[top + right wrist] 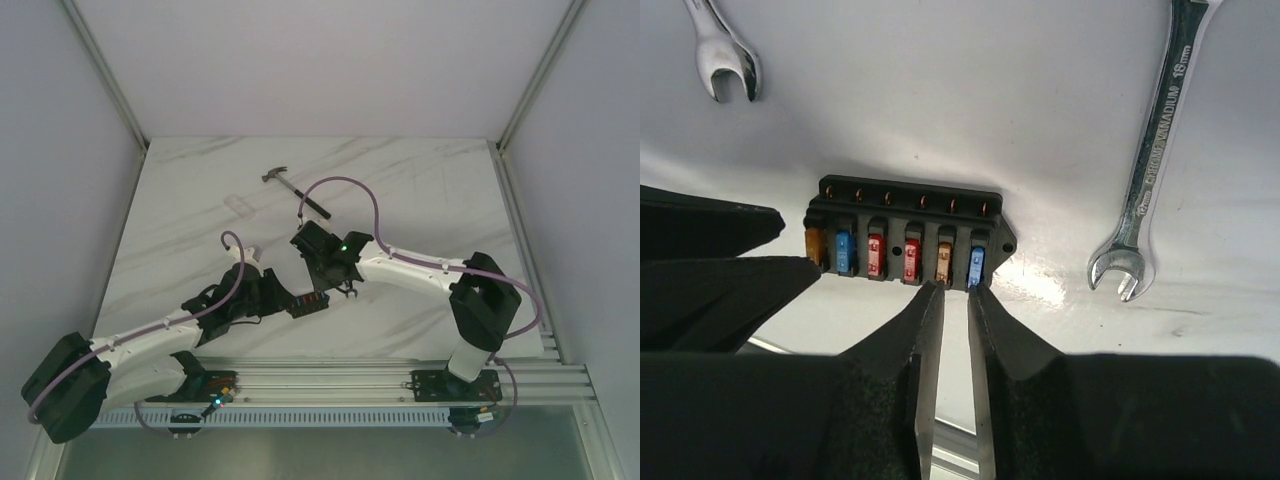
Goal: Snap on the fuse box
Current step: Install the fuse at the fuse box base.
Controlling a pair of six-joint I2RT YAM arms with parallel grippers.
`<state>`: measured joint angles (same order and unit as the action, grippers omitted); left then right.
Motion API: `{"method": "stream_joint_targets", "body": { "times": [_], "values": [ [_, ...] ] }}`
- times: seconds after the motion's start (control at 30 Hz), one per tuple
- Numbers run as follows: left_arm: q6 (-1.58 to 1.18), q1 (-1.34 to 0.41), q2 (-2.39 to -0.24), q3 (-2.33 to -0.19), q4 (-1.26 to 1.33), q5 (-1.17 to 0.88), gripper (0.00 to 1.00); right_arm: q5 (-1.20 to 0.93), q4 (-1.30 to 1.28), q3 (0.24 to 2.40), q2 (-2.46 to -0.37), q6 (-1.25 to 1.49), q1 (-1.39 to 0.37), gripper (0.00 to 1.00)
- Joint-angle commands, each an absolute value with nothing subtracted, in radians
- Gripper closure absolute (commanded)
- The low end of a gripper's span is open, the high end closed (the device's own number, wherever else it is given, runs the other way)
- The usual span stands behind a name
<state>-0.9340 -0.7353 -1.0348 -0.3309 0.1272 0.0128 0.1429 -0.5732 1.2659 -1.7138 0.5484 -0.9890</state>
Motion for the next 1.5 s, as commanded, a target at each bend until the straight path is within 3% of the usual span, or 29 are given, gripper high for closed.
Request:
{"method": "stream_joint_targets", "body": {
  "times": [0.0, 0.27, 0.5, 0.87, 1.2, 1.33, 1.47],
  "values": [
    [-0.928, -0.738, -1.050, -0.330, 0.104, 0.013, 0.53, 0.160, -0.564, 1.240, -1.752, 0.566, -0.984, 0.80],
    [-0.914, -0.739, -1.097, -0.352, 0.104, -0.002, 0.53, 0.153, -0.563, 1.239, -1.800, 0.575, -0.975, 0.87],
    [-0.908, -0.741, -1.126, -0.360, 0.110, -0.006, 0.53, 0.141, -0.595, 1.252, -1.854, 0.572, -0.973, 1.00],
    [-0.909, -0.744, -1.152, -0.359, 0.125, -0.006, 0.54, 0.126, -0.682, 1.226, -2.021, 0.555, -0.976, 1.00],
    [-0.911, -0.744, -1.157, -0.351, 0.133, -0.005, 0.55, 0.076, -0.606, 1.188, -2.251, 0.544, -0.995, 1.00],
    [-0.913, -0.744, -1.157, -0.346, 0.137, -0.006, 0.55, 0.090, -0.586, 1.163, -2.248, 0.544, -0.996, 1.00],
    [-0.915, -0.744, -1.154, -0.346, 0.140, -0.008, 0.55, 0.104, -0.570, 1.170, -2.111, 0.536, -0.996, 1.00]
  ]
}}
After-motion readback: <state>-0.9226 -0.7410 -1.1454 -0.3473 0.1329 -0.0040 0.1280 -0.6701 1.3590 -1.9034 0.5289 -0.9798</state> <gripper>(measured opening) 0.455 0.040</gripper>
